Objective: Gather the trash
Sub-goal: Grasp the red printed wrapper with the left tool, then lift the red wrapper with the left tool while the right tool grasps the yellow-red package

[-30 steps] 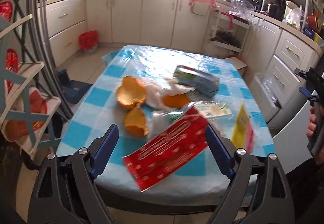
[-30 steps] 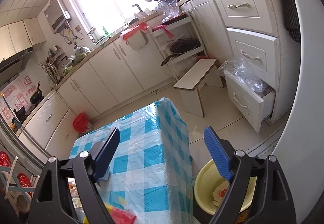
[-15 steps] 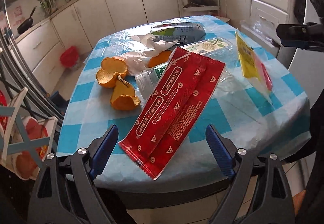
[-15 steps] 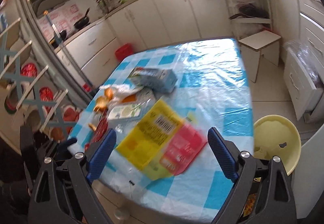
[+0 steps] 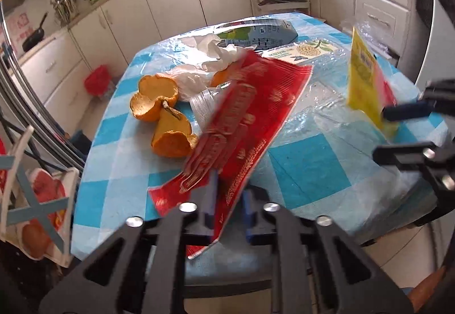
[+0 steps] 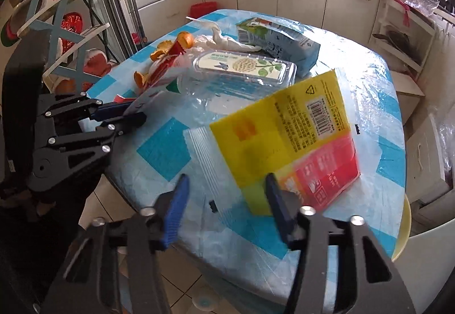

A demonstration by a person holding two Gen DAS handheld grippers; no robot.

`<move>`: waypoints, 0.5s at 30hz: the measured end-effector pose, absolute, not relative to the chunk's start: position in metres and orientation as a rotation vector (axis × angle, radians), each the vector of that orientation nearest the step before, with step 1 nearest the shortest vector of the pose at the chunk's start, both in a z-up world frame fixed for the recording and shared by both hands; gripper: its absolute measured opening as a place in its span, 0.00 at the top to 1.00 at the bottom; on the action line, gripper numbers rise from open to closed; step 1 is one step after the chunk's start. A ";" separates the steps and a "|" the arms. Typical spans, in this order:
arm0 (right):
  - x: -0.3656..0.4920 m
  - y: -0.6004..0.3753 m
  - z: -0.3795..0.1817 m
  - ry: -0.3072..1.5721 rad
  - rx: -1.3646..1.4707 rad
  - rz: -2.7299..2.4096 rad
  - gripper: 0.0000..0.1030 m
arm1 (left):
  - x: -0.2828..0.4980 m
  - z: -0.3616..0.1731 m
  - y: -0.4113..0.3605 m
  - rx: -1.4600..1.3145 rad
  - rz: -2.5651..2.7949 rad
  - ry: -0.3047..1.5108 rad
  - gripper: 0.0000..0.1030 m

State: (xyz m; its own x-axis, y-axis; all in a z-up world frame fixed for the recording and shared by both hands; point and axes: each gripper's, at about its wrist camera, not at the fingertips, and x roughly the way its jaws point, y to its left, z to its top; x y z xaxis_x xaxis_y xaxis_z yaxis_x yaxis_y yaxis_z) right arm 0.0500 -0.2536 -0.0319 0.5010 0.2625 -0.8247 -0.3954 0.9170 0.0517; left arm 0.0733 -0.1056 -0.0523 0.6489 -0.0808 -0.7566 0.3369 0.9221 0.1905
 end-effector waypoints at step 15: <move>0.049 -0.307 0.015 0.769 0.220 0.421 0.99 | 0.067 -0.010 -0.072 -0.029 -0.372 0.866 0.99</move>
State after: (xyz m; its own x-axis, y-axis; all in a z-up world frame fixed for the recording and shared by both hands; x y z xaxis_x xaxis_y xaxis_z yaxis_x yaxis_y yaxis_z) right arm 0.0492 -0.3070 0.0154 0.6409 0.4448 -0.6256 -0.2869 0.8947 0.3423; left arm 0.0669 -0.0718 -0.0103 0.5876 -0.3307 -0.7385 0.3074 0.9355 -0.1743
